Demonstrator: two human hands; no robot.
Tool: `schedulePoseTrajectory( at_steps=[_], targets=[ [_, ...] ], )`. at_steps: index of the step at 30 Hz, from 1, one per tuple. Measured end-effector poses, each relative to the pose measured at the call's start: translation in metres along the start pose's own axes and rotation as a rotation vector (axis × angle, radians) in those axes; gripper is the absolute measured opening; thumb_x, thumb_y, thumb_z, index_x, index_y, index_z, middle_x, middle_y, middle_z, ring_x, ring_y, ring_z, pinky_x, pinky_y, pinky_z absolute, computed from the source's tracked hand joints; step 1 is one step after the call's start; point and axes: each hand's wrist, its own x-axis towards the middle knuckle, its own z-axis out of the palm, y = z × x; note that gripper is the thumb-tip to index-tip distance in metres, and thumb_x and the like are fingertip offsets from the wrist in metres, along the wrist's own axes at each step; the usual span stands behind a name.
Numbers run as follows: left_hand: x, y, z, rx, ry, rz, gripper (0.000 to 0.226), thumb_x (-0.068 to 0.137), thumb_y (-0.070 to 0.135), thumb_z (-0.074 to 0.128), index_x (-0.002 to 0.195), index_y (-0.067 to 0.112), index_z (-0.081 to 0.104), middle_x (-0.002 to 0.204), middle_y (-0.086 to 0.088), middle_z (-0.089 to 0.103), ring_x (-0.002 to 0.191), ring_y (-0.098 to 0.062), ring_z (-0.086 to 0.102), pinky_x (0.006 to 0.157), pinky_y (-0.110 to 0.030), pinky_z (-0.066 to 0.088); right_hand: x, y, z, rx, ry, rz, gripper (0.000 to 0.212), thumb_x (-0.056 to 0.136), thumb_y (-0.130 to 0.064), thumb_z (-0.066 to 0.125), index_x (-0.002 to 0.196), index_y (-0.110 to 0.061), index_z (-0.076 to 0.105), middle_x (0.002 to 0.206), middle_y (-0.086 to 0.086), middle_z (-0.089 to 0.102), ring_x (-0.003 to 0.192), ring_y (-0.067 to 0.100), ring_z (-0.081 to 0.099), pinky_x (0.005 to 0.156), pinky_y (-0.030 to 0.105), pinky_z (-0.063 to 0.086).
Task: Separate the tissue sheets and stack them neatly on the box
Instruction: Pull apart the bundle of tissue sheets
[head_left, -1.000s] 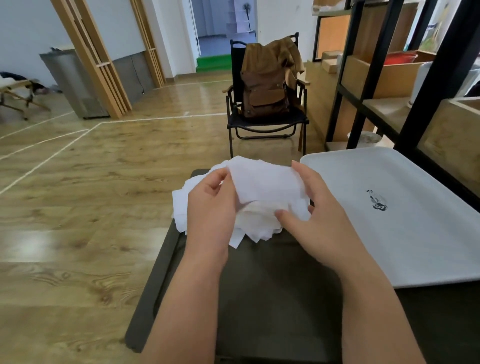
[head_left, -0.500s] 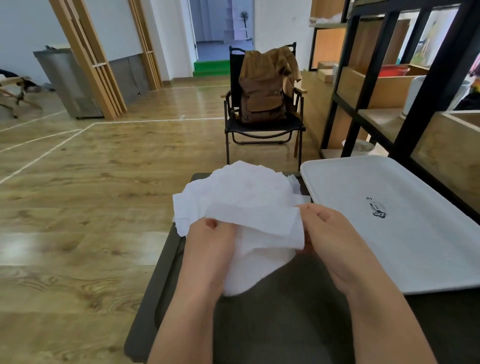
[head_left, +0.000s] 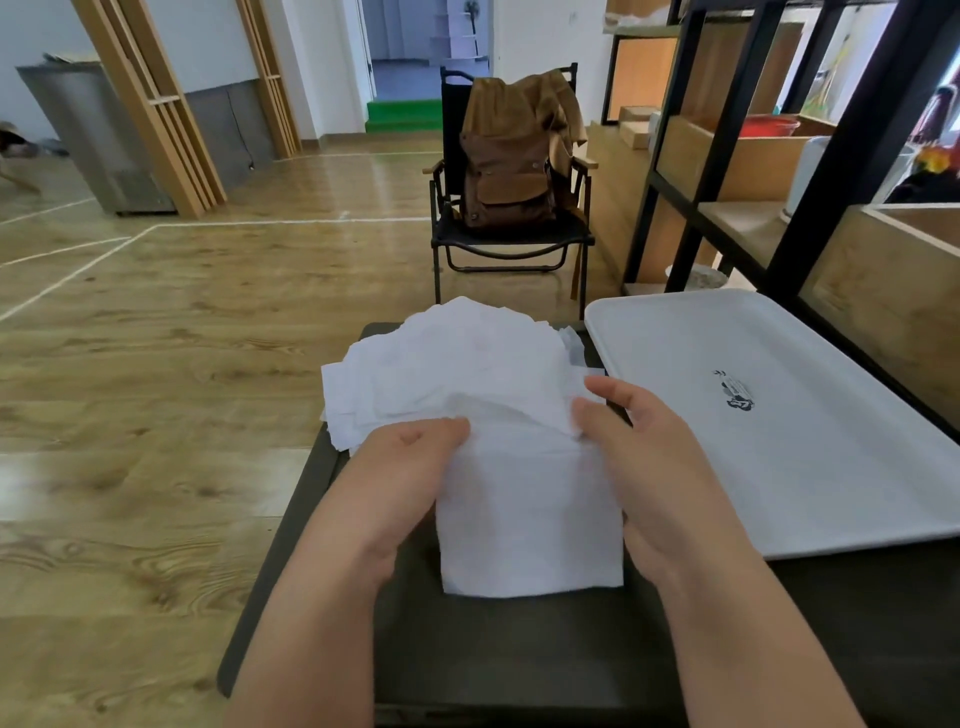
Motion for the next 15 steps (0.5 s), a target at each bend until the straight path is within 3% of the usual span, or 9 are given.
schedulePoseTrajectory(
  at_steps=[2,4,5,7,11,15],
  targets=[
    [0.0,-0.001,0.001,-0.058,0.015,0.05,0.025,0.095,0.045,0.057,0.095,0.029,0.075,0.104,0.014,0.074,0.101,-0.011,0.067,0.096,-0.035,0.048,0.001,0.0,-0.001,0.088,-0.023,0.043,0.028,0.089,-0.049,0.059,0.115,-0.041,0.059,0.12,-0.012,0.062,0.111,0.014,0.06,0.097,0.045,0.05],
    [0.0,-0.001,0.001,-0.085,0.094,0.117,0.032,0.093,0.047,0.061,0.124,0.046,0.059,0.112,0.01,0.071,0.11,-0.015,0.065,0.103,-0.041,0.047,0.001,-0.002,-0.003,0.073,-0.072,0.046,0.029,0.086,-0.053,0.061,0.114,-0.047,0.057,0.118,-0.014,0.061,0.111,0.016,0.058,0.097,0.047,0.051],
    [0.0,-0.002,-0.001,-0.072,0.106,0.169,0.039,0.092,0.044,0.063,0.128,0.053,0.052,0.104,0.008,0.072,0.106,-0.015,0.066,0.1,-0.04,0.048,0.001,-0.002,-0.004,0.029,-0.094,0.019,0.032,0.085,-0.051,0.065,0.115,-0.051,0.055,0.116,-0.016,0.059,0.112,0.018,0.056,0.097,0.048,0.05],
    [-0.003,0.001,-0.004,-0.024,0.033,0.303,0.043,0.093,0.032,0.066,0.122,0.06,0.052,0.09,0.005,0.074,0.095,-0.013,0.07,0.089,-0.034,0.052,0.001,-0.004,-0.008,-0.043,-0.131,-0.05,0.045,0.082,-0.042,0.073,0.116,-0.062,0.05,0.113,-0.018,0.057,0.112,0.019,0.056,0.098,0.047,0.051],
    [-0.011,0.007,-0.006,0.058,-0.089,0.435,0.047,0.078,0.02,0.077,0.111,0.05,0.066,0.116,0.015,0.069,0.108,-0.013,0.067,0.096,-0.038,0.053,-0.004,-0.008,-0.015,-0.087,-0.255,-0.168,0.073,0.082,-0.012,0.076,0.115,-0.069,0.044,0.117,-0.008,0.065,0.106,0.021,0.065,0.085,0.035,0.058],
    [-0.016,0.007,-0.001,0.205,0.002,0.447,0.039,0.078,0.011,0.076,0.095,0.046,0.072,0.102,0.024,0.068,0.1,-0.011,0.063,0.089,-0.037,0.054,-0.01,-0.013,-0.019,-0.248,-0.328,-0.293,0.056,0.077,0.002,0.073,0.1,-0.048,0.066,0.106,-0.009,0.07,0.095,0.015,0.069,0.081,0.034,0.06]
  ],
)
